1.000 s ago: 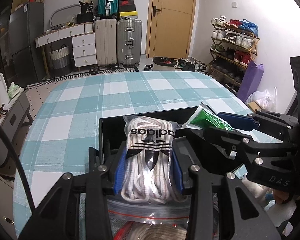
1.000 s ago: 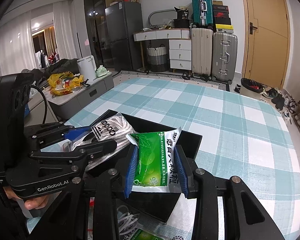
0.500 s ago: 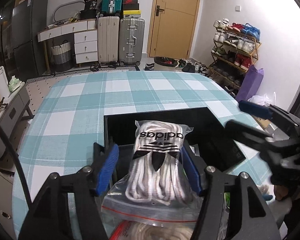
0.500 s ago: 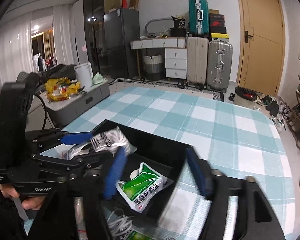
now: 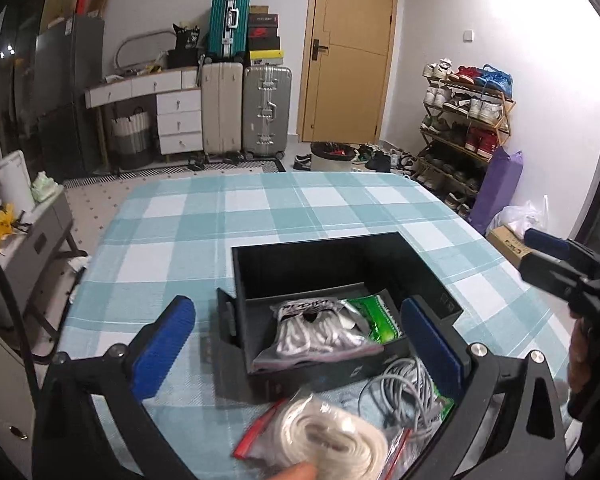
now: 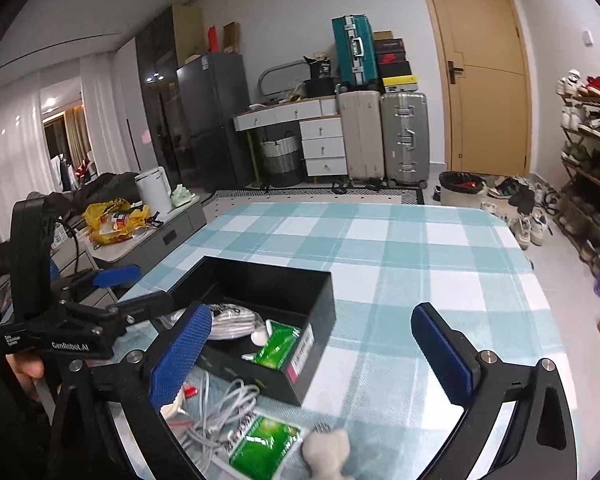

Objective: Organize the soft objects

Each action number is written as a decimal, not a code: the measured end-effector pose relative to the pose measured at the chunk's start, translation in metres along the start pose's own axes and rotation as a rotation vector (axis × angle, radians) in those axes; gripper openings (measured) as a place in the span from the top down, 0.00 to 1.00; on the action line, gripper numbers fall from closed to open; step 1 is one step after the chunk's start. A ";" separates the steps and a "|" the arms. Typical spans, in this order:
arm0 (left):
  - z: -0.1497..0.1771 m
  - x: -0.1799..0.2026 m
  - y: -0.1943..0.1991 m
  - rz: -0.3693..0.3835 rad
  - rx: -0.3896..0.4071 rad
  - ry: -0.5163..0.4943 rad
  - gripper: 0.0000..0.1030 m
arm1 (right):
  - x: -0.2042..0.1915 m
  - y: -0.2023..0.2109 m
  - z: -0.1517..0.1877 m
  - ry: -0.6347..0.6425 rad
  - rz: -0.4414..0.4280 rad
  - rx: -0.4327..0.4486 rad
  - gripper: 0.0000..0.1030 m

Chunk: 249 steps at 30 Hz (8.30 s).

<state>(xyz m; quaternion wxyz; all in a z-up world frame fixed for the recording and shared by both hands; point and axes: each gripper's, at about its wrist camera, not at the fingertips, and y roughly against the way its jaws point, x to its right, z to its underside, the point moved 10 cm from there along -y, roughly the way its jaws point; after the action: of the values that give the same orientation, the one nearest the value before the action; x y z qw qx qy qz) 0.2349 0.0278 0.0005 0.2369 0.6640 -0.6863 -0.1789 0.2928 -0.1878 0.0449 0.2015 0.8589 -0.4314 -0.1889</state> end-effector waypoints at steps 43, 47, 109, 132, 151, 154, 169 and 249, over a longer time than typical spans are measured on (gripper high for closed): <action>0.081 0.012 0.061 -0.050 -0.052 -0.019 0.00 | -0.031 0.066 0.109 0.114 0.004 -0.165 0.01; 0.083 0.012 0.059 -0.051 -0.061 -0.027 0.00 | -0.036 0.063 0.115 0.120 -0.020 -0.181 0.02; 0.103 0.002 0.028 -0.090 -0.147 0.018 0.00 | -0.065 0.051 0.129 0.170 -0.131 -0.181 0.63; 0.100 -0.003 -0.016 -0.179 -0.265 0.127 0.00 | -0.060 0.059 0.119 0.143 -0.117 -0.140 0.63; 0.136 -0.001 0.020 -0.110 -0.302 -0.007 0.38 | -0.064 0.056 0.119 0.147 -0.125 -0.139 0.63; 0.136 0.002 0.024 -0.094 -0.299 -0.009 0.54 | -0.066 0.056 0.119 0.148 -0.128 -0.133 0.63; 0.112 0.012 0.048 -0.070 -0.208 -0.025 0.61 | -0.074 0.062 0.106 0.140 -0.154 -0.068 0.63; -0.006 0.007 -0.007 -0.058 -0.058 0.016 0.61 | -0.067 -0.018 -0.007 0.048 -0.153 -0.038 0.64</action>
<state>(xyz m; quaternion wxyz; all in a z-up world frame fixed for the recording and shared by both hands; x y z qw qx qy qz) 0.2435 0.0205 0.0019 0.2564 0.6780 -0.6592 -0.2002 0.2705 -0.1218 0.0515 0.2128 0.8896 -0.3561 -0.1913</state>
